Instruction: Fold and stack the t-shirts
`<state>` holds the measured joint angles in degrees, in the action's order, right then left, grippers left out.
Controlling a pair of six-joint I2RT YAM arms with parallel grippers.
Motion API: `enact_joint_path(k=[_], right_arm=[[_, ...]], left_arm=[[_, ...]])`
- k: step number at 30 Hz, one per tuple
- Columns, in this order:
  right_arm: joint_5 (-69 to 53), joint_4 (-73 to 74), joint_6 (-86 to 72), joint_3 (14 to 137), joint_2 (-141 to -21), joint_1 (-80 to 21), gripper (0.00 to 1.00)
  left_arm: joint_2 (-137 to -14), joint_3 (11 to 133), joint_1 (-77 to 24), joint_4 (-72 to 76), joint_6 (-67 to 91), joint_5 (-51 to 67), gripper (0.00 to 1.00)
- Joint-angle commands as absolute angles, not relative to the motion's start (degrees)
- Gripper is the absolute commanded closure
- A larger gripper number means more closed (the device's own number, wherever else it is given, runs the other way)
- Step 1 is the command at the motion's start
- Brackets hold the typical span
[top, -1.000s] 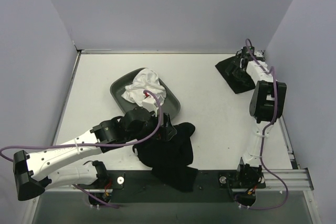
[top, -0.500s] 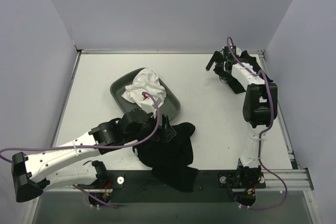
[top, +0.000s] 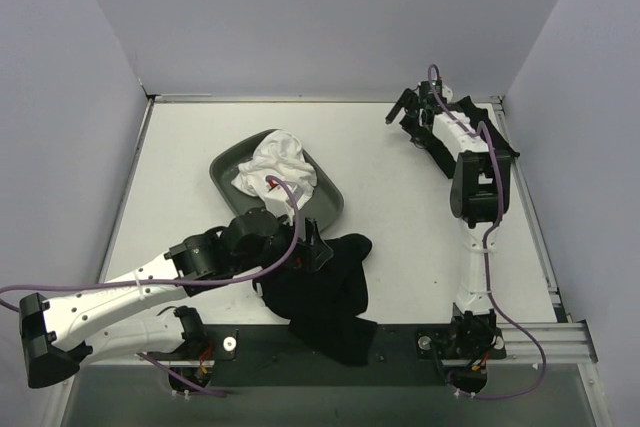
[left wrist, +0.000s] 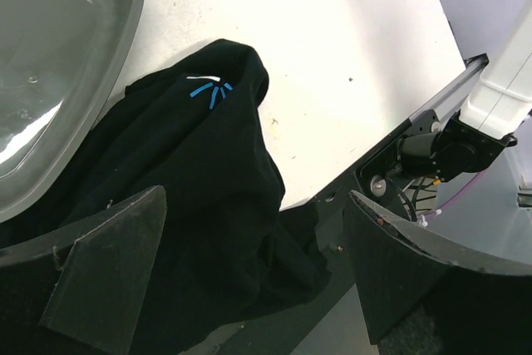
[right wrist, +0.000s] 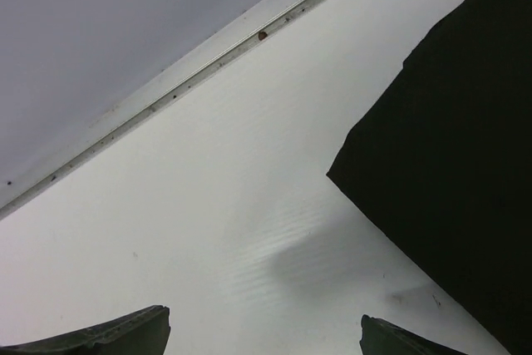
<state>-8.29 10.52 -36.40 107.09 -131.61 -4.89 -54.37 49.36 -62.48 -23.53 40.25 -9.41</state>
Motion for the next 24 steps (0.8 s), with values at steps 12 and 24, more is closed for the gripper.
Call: enact_joint_path(k=[12, 24], right_arm=[[-2.55, 17.05, -45.87, 119.61, -142.64, -1.06, 0.00], [-1.41, 18.72, -52.56, 128.93, -149.67, 4.30, 0.00]], left_arm=[[-56.07, 51.59, -61.61, -25.66, 39.81, -11.42, 0.03], [-57.22, 52.38, -60.82, -27.86, 39.99, -11.78, 0.03]])
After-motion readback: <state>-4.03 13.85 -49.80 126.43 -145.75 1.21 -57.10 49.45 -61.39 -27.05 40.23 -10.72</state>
